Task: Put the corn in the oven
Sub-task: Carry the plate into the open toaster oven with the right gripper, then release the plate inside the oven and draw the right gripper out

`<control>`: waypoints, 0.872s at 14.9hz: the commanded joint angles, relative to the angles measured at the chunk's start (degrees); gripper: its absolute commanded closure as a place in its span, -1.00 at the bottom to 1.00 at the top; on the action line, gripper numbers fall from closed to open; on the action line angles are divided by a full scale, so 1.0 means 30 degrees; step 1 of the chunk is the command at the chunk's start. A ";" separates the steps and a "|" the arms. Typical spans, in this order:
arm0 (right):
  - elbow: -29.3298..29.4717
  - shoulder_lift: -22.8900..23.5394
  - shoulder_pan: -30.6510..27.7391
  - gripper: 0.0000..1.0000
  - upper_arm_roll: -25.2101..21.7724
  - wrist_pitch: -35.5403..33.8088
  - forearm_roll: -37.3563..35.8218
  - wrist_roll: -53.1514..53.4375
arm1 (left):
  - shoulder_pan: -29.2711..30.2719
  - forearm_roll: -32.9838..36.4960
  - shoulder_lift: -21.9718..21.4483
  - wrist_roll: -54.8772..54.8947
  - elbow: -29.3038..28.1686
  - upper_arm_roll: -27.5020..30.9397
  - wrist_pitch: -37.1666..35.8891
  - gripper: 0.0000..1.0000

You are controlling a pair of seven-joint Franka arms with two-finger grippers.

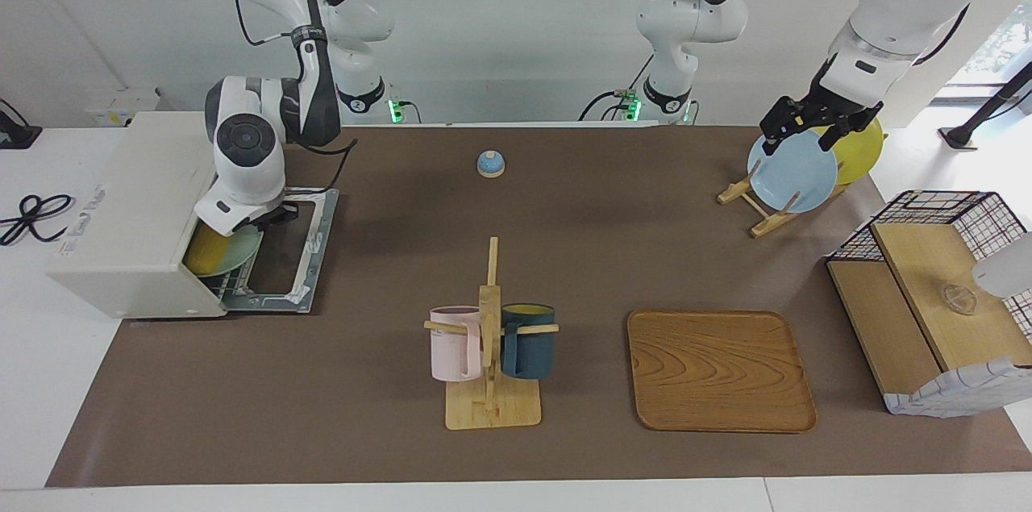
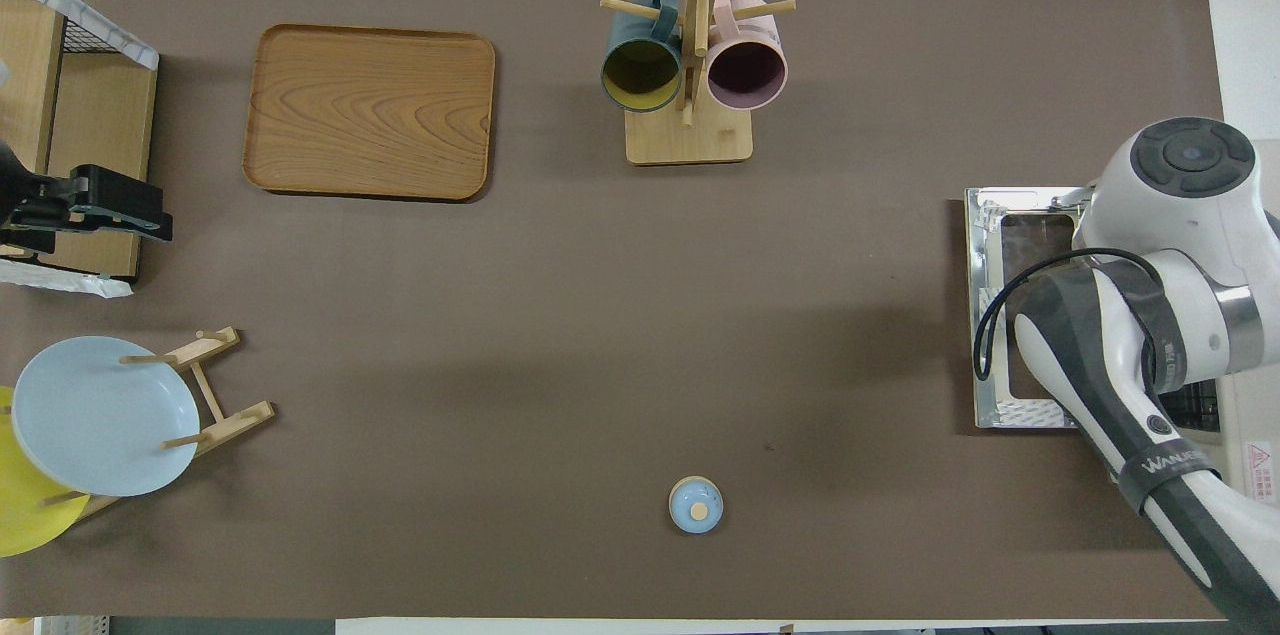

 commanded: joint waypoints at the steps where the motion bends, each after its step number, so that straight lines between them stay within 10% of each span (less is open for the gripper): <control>1: -0.0814 -0.0297 -0.0604 0.62 0.0207 0.0595 0.0937 -0.0474 | 0.0221 0.0081 -0.0100 0.0175 -0.0055 -0.0104 -0.0264 -1.00; 7: -0.0170 -0.0267 -0.0487 0.23 0.0207 0.0127 0.1818 -0.1438 | 0.0221 0.0052 -0.0100 0.0175 -0.0055 -0.0104 -0.0265 -1.00; 13: 0.1558 -0.0239 0.0361 0.49 0.0237 -0.1895 0.1936 -0.1763 | 0.0221 0.0081 -0.0100 0.0175 -0.0113 -0.0104 -0.0293 -1.00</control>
